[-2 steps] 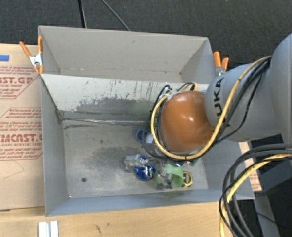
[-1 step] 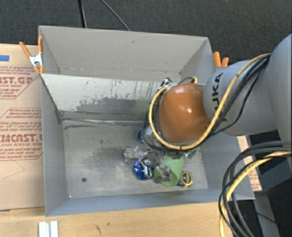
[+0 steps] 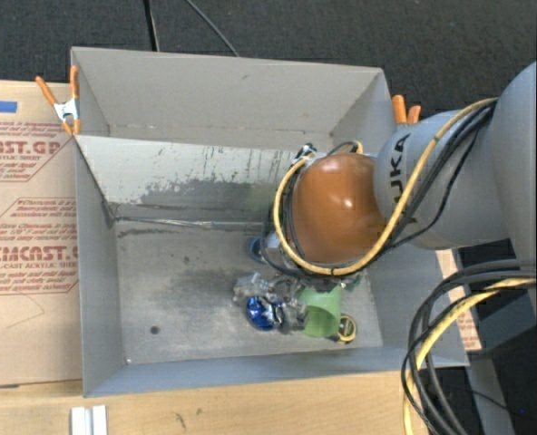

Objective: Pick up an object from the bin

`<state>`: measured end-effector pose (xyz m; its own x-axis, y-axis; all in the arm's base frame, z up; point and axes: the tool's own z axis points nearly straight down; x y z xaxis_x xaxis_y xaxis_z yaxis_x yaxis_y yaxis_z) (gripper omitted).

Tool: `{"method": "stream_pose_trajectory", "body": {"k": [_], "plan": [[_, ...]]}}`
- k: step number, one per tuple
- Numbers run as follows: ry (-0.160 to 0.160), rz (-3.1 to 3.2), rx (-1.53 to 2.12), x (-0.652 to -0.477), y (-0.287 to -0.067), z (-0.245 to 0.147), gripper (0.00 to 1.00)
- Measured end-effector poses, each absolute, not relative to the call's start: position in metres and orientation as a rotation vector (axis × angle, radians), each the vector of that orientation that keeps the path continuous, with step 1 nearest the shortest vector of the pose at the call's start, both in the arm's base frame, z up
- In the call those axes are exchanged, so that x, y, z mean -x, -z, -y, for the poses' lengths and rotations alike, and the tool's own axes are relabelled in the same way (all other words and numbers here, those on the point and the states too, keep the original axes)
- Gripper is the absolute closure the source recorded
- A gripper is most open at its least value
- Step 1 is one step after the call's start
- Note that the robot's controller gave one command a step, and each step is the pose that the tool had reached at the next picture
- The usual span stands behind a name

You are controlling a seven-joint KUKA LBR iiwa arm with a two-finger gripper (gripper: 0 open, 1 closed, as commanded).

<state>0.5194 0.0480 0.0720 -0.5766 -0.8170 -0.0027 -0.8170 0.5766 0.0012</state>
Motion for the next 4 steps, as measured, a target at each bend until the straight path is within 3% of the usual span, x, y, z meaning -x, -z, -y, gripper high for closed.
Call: {"method": "stream_pose_trajectory", "body": {"k": [1,2,3,4], "plan": [[0.003,-2.725,1.545,-0.505,-0.210,-0.068,1.00],[-0.003,-2.732,1.546,-0.504,-0.206,-0.067,0.00],[-0.007,-2.854,1.324,-0.511,-0.094,-0.096,0.00],[-0.003,-2.849,1.320,-0.513,-0.097,-0.096,1.00]]}}
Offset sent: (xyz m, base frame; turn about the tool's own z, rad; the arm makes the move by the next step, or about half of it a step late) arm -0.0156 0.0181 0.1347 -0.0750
